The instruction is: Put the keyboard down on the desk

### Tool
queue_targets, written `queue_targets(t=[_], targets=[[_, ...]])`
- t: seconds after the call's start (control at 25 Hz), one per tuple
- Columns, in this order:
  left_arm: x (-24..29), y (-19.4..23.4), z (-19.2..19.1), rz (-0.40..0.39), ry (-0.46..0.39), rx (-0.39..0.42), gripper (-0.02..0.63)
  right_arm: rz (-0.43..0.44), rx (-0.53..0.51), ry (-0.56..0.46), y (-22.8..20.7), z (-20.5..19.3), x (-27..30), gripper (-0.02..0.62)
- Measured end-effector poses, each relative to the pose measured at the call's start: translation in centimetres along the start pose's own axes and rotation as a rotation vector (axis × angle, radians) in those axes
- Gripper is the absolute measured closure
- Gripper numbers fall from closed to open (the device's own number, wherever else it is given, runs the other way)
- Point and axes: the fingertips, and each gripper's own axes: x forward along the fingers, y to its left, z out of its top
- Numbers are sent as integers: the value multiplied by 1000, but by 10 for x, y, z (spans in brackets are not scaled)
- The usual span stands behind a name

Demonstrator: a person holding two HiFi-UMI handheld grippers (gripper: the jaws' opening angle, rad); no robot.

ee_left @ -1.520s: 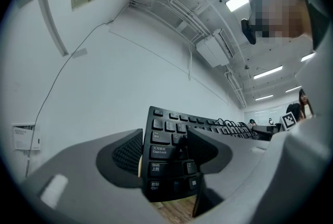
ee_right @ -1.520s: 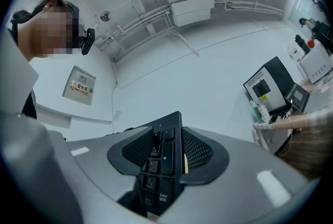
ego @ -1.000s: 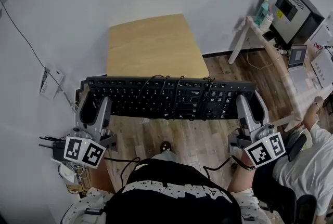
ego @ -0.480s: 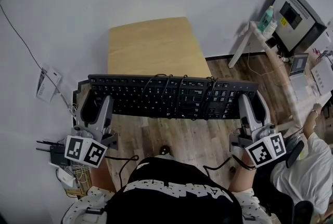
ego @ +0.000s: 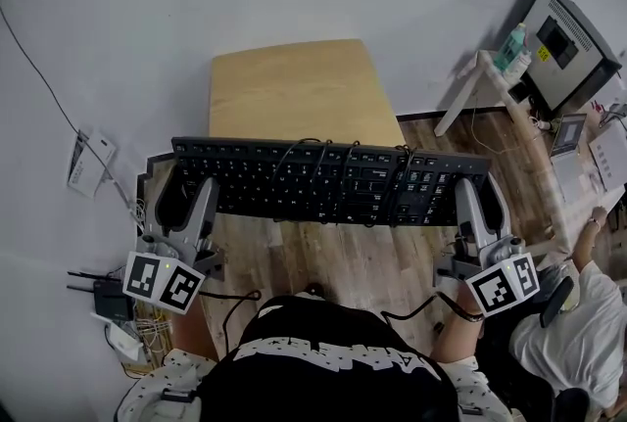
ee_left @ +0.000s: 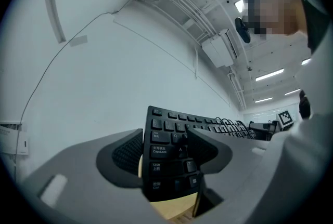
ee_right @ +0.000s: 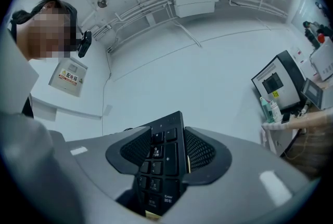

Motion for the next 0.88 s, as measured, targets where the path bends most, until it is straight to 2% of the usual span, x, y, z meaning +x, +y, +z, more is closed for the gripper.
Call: queue_targets(t=[0.4,0.64,0.88], targets=[[1,-1,4,-2,15,14,359,-22,-15,23,-1,-2,2,379],[3,0,-5,-11,68,-33,358,-72,-20,82,1,-1,-4,379],[11,0,2,-46,81,-24,358,-100,-10,57,4,0,-10,379]])
